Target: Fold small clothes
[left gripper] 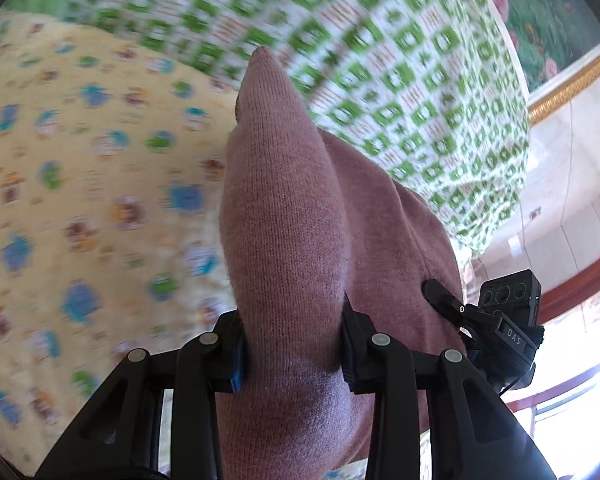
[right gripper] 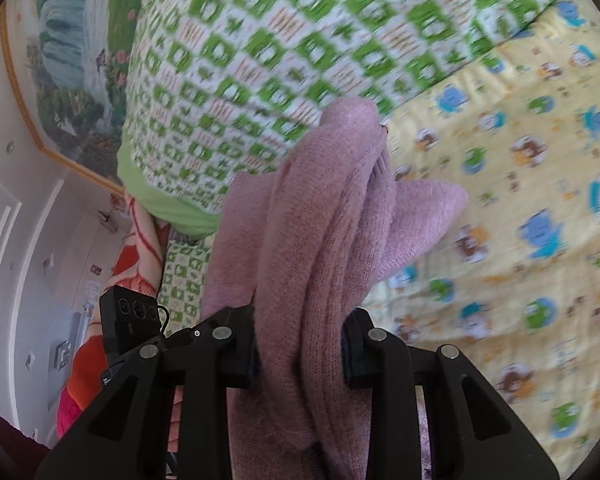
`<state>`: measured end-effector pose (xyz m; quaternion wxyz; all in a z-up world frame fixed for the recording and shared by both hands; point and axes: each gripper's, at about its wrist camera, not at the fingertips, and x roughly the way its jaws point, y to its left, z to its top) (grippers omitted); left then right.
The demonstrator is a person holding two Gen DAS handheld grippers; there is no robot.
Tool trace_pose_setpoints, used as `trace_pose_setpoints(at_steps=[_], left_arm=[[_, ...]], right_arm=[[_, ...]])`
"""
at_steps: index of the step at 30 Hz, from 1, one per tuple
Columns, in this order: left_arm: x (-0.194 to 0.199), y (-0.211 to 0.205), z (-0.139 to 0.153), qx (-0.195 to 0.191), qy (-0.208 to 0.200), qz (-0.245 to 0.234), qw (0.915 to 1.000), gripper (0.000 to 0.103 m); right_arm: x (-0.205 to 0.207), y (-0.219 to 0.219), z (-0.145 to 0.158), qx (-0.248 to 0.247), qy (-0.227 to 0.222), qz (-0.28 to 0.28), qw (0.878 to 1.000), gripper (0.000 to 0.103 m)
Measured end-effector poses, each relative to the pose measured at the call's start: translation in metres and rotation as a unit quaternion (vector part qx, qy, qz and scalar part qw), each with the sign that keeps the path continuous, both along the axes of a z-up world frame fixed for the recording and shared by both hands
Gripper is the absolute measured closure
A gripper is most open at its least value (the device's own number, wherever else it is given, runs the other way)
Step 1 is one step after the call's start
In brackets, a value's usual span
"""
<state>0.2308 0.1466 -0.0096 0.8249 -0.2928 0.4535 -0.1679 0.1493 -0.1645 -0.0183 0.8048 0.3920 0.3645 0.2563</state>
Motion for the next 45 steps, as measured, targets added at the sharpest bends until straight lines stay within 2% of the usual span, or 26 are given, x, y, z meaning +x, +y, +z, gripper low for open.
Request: trace_pose_setpoints(at_steps=[5, 9, 14, 21, 25, 28, 33, 35, 39, 45], left_arm=[[-0.032, 0.039, -0.001, 0.017, 0.008, 0.034, 0.9993, 0.067], [-0.057, 0.076, -0.017, 0.011, 0.021, 0.060, 0.9979, 0.067], [-0.080, 0.100, -0.041, 0.007, 0.040, 0.077, 0.9962, 0.067], [-0.089, 0.105, -0.071, 0.014, 0.072, 0.083, 0.9938, 0.065], [-0.091, 0.110, -0.082, 0.009, 0.082, 0.084, 0.9930, 0.059], [-0.094, 0.116, -0.089, 0.013, 0.093, 0.088, 0.9917, 0.052], [-0.102, 0.124, -0.089, 0.002, 0.103, 0.101, 0.9895, 0.049], [-0.107, 0.125, -0.084, 0.007, 0.100, 0.104, 0.9895, 0.049], [-0.116, 0.124, -0.072, 0.032, 0.096, 0.097, 0.9901, 0.048], [-0.142, 0.120, -0.059, 0.078, 0.091, 0.091, 0.9887, 0.040]], right_arm=[[0.009, 0.043, -0.007, 0.005, 0.010, 0.041, 0.999, 0.072], [0.015, 0.073, -0.016, 0.003, 0.021, 0.069, 0.997, 0.072], [0.014, 0.101, -0.034, -0.005, 0.040, 0.094, 0.995, 0.072], [0.013, 0.111, -0.061, -0.039, 0.075, 0.104, 0.991, 0.071], [0.014, 0.103, -0.076, -0.040, 0.095, 0.092, 0.990, 0.067], [0.015, 0.099, -0.083, -0.041, 0.103, 0.087, 0.990, 0.058], [0.011, 0.098, -0.082, -0.051, 0.106, 0.076, 0.990, 0.050], [0.007, 0.097, -0.077, -0.059, 0.103, 0.070, 0.990, 0.049], [-0.007, 0.092, -0.063, -0.082, 0.091, 0.055, 0.991, 0.049], [-0.041, 0.085, -0.040, -0.120, 0.061, 0.034, 0.990, 0.049]])
